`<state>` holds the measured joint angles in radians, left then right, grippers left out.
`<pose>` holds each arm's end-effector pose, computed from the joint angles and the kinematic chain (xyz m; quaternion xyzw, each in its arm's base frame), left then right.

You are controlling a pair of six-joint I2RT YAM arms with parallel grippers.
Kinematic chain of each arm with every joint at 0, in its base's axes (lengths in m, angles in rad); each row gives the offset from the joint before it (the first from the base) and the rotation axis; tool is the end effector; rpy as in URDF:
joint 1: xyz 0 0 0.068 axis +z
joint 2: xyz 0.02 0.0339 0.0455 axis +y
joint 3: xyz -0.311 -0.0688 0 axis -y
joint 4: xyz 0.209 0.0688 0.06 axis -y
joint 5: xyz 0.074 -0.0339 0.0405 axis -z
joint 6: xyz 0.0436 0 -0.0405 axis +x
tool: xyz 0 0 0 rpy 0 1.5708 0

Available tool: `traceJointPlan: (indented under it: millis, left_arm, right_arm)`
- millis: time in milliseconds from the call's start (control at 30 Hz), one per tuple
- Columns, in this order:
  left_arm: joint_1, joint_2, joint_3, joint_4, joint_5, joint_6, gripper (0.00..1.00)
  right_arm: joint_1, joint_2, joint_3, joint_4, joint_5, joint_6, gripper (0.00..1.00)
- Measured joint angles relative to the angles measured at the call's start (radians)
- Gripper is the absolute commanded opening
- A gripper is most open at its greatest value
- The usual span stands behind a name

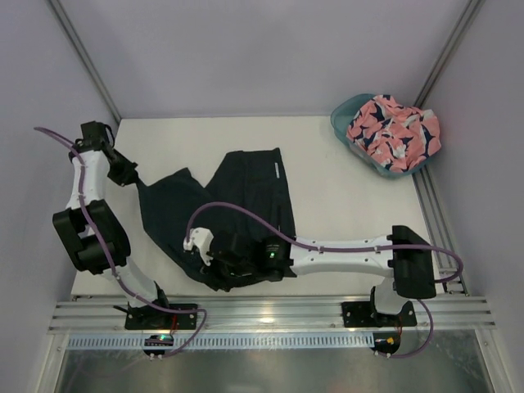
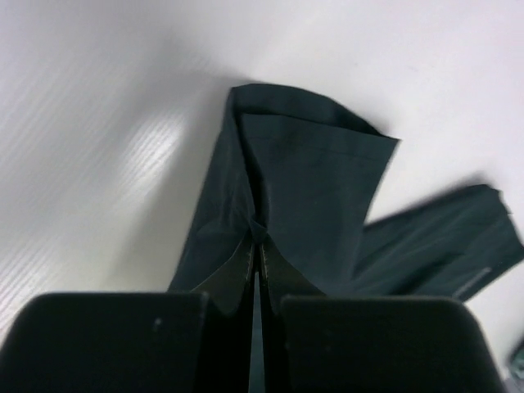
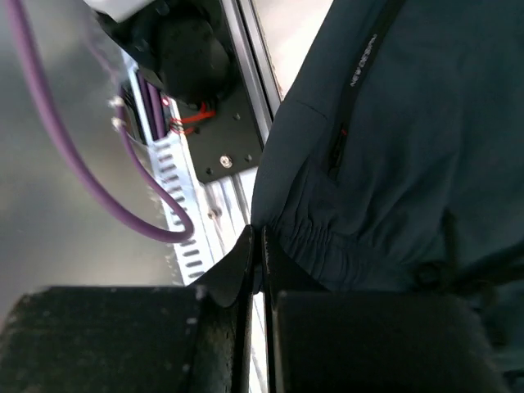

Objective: Fold and stack the shorts
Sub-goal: Fold the shorts at the center of the board.

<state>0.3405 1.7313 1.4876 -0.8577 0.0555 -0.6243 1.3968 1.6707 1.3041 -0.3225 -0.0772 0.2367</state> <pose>0.3214 0.1113 0.3235 -0.4453 0.8643 -0.0596 0.2263 0.0587 0.3535 0.3294 -0.5091 0.7469 0.3347 0.2665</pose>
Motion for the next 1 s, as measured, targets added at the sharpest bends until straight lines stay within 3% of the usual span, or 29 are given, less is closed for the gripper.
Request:
traceJointPlan:
  millis: [333,533,767,1000]
  left_arm:
    - [-0.045,-0.045,-0.069,0.101,0.189,-0.109,0.00]
    - [-0.184,-0.042,-0.042,0.157,0.207,-0.172,0.00]
    - [-0.345,-0.031,0.021,0.319,0.230,-0.278,0.00]
    - [-0.520,0.121,0.132,0.528,0.238,-0.371,0.00]
  right_arm:
    - [0.000,-0.045,-0.137,0.076,0.083,0.058,0.04]
    - [-0.007,-0.118,-0.272,0.123,0.170,0.082,0.04]
    - [-0.032,-0.354,-0.477,0.143,0.384,0.188,0.04]
    - [-0.048,-0.550,-0.706,0.140,0.549,0.367,0.04]
